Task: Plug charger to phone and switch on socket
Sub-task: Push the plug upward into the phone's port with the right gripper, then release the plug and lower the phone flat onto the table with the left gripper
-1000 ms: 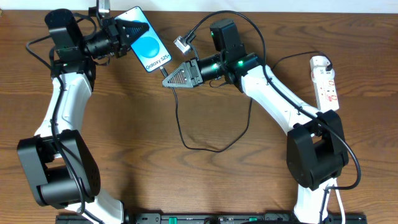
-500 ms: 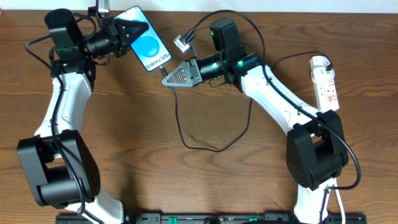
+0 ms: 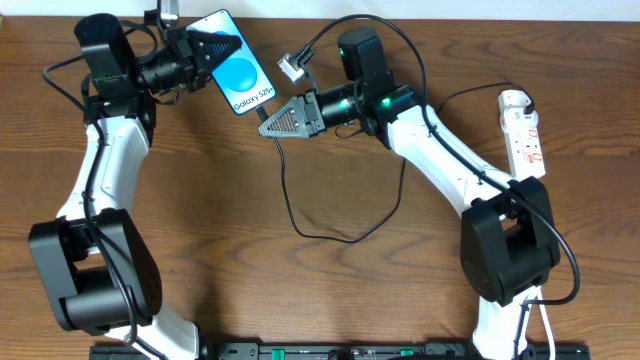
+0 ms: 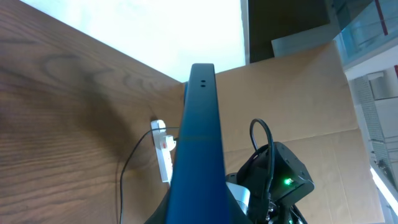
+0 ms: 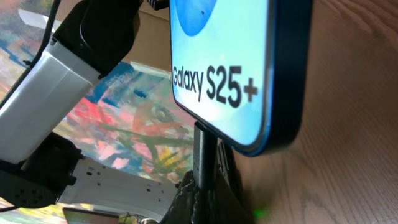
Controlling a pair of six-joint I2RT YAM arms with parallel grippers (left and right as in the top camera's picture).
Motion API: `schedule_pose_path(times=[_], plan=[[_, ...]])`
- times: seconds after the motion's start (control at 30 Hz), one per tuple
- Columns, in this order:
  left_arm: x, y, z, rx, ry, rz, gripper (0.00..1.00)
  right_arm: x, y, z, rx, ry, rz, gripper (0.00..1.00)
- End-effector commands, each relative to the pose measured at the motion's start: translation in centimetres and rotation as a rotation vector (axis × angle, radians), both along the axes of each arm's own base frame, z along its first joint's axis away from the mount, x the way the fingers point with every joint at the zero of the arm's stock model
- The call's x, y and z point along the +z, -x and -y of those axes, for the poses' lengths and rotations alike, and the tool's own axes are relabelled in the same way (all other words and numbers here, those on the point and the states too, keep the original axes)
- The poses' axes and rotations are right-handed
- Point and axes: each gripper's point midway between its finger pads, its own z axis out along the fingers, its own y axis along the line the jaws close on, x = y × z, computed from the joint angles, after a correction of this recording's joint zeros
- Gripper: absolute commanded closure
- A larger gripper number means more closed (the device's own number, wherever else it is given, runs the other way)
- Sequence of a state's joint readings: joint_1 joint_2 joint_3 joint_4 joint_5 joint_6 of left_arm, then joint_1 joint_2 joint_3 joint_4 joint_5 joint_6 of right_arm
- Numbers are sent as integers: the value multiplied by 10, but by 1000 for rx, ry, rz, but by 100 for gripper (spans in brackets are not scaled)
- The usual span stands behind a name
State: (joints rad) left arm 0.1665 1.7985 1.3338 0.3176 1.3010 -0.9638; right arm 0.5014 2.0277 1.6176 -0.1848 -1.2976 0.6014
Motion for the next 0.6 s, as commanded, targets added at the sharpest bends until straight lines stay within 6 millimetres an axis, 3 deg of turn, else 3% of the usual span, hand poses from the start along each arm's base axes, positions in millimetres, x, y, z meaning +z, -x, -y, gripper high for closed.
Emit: schedule_pose_path(times=[0.0, 0.2, 0.3, 0.33, 0.47, 0.57], plan=[[13, 9, 6, -56, -6, 56, 93, 1, -2, 6, -15, 13, 38, 83], [13, 8, -3, -39, -12, 65, 93, -8, -9, 21, -42, 43, 28, 62], [7, 9, -2, -44, -30, 74, 93, -16, -33, 46, -128, 79, 11, 51], [-1, 12, -2, -50, -49, 72, 92, -19, -49, 65, -183, 94, 15, 48], [-27, 20, 1, -63, -93, 23, 93, -36, -81, 109, -332, 178, -7, 45], [-64, 29, 5, -50, -166, -89, 93, -55, -100, 136, -436, 282, 17, 42]])
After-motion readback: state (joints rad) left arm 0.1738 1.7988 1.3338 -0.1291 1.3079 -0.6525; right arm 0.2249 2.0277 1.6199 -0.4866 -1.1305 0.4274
